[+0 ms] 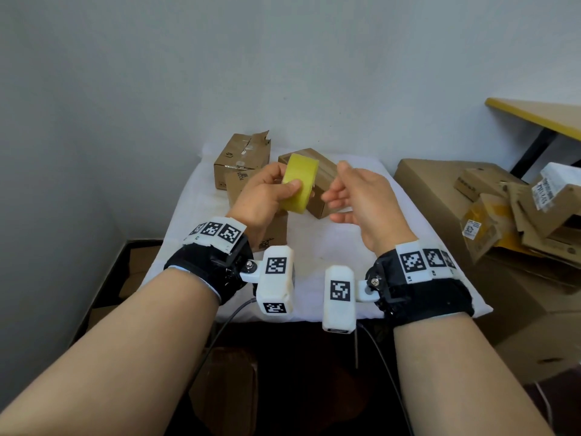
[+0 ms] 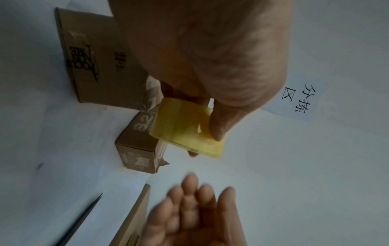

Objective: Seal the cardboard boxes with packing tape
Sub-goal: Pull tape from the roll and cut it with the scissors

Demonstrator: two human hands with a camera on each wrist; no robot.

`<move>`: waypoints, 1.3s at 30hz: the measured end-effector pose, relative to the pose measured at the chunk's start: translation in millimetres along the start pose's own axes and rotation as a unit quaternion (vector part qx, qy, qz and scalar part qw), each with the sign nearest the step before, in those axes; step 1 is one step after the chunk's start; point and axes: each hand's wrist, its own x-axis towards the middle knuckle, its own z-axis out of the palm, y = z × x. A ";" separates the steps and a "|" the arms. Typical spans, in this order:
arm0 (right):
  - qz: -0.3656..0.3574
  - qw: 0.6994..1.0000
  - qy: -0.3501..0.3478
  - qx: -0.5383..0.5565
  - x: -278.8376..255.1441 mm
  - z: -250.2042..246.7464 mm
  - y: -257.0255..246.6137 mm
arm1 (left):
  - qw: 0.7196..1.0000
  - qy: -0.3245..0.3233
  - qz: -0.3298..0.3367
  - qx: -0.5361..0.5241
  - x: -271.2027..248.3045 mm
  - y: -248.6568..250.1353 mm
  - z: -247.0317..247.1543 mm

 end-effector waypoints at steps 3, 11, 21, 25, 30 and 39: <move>-0.068 0.996 0.045 -0.034 3.7 -11.0 -0.3 | 0.999 -0.025 -0.002 0.038 -2.9 5.4 -2.1; -0.101 0.975 -0.125 -0.155 0.3 -11.2 4.7 | 0.990 -0.090 -0.012 0.104 -10.8 6.2 5.1; -0.045 0.981 -0.156 -0.104 -2.9 -13.3 4.1 | 0.996 -0.034 0.023 0.075 -4.3 6.7 6.6; -0.039 0.979 -0.159 -0.122 -5.6 -13.0 2.7 | 0.992 -0.040 0.046 0.108 -2.4 4.5 6.2; -0.007 0.972 -0.189 -0.143 -11.8 -7.3 -3.7 | 0.984 -0.052 0.090 0.145 0.0 -0.2 7.9; -0.031 0.969 -0.169 -0.180 -16.2 1.3 -5.9 | 0.982 -0.055 0.102 0.150 -0.5 2.3 5.6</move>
